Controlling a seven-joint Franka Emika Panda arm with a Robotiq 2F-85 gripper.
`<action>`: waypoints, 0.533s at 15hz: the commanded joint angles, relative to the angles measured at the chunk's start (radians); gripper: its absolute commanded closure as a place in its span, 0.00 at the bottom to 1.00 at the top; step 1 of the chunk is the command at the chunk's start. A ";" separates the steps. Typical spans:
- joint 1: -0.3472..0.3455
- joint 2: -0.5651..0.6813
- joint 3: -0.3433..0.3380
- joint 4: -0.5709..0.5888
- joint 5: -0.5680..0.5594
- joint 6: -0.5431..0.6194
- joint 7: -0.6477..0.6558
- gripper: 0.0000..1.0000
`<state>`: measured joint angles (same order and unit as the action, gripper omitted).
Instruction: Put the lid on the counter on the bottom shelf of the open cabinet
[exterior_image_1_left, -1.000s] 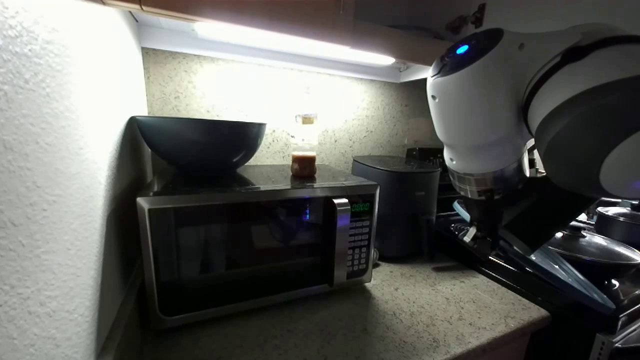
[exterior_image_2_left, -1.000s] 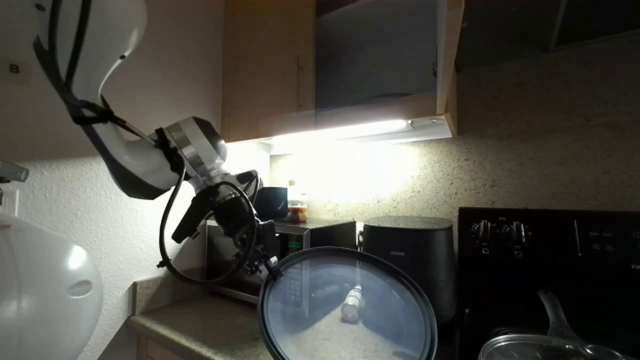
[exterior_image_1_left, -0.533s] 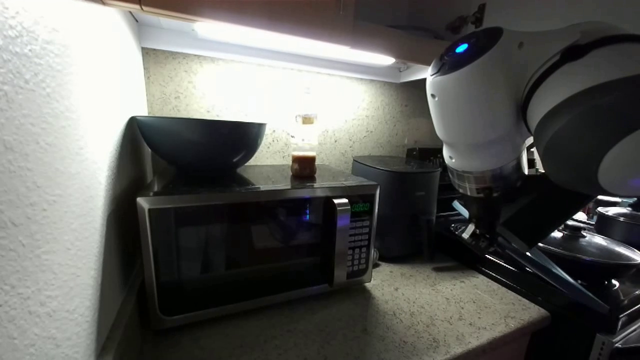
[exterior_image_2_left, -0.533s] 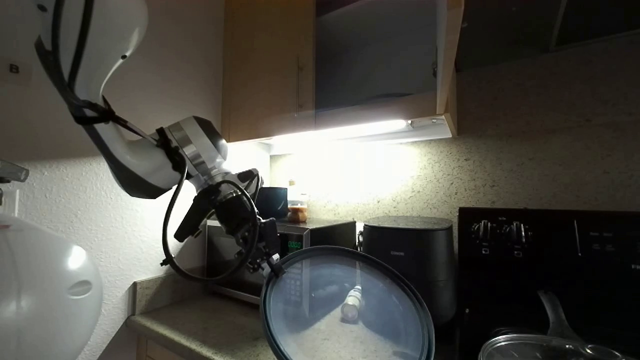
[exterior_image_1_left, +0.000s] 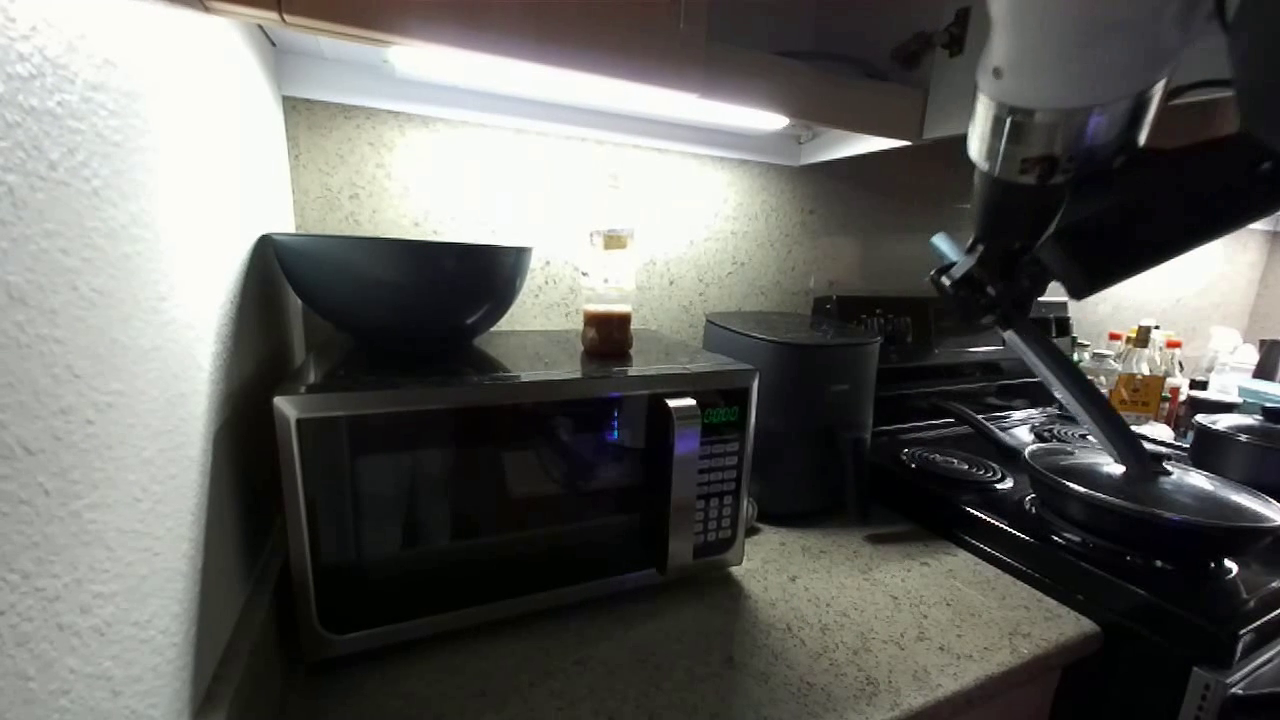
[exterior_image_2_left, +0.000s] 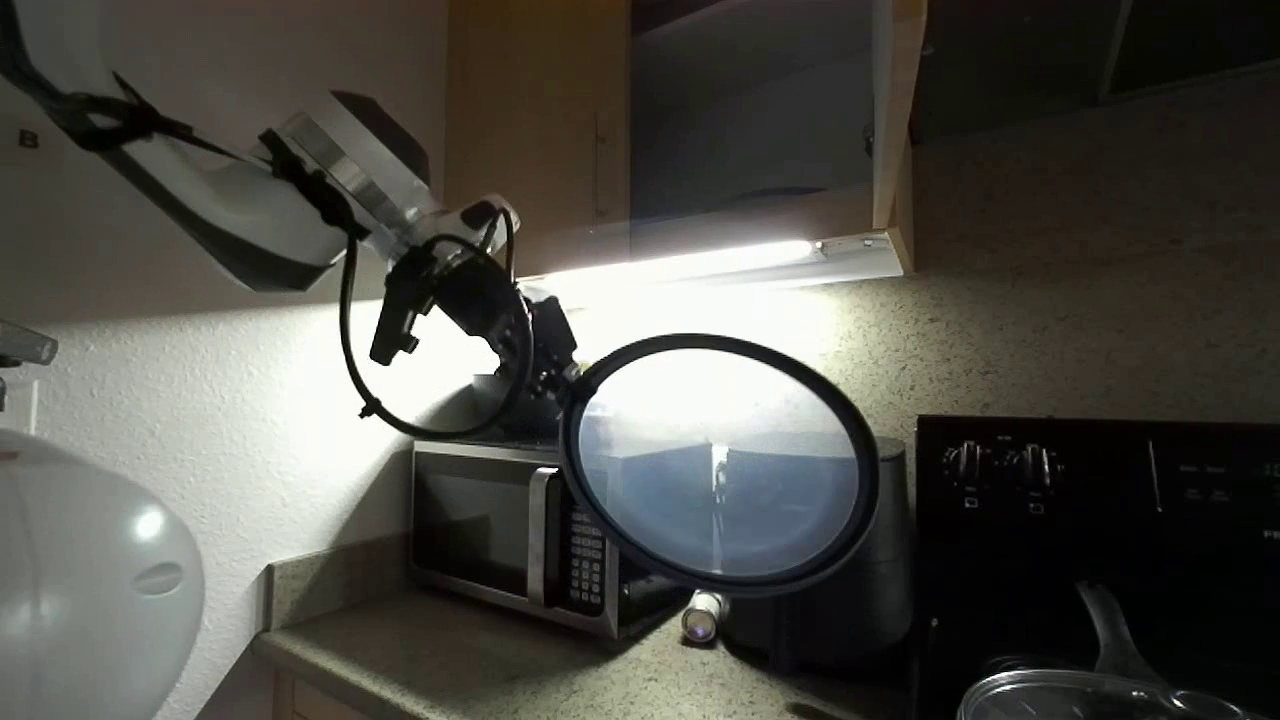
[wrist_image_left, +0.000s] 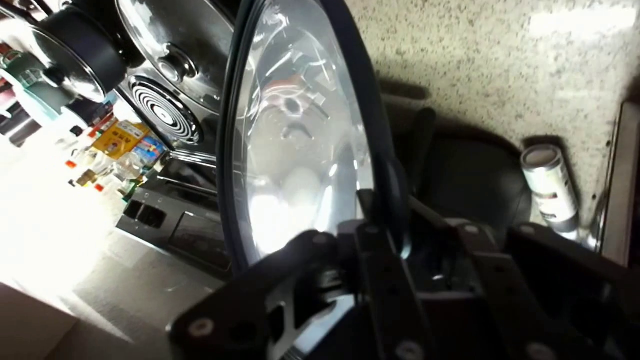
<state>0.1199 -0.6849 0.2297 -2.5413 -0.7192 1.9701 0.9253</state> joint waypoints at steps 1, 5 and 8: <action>-0.022 -0.048 0.006 -0.007 0.013 0.013 -0.006 0.87; -0.030 -0.143 -0.006 -0.044 0.018 0.030 -0.008 0.87; -0.033 -0.149 -0.005 -0.046 -0.009 0.066 -0.005 0.95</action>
<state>0.1172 -0.8227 0.2039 -2.5924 -0.7192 1.9992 0.9342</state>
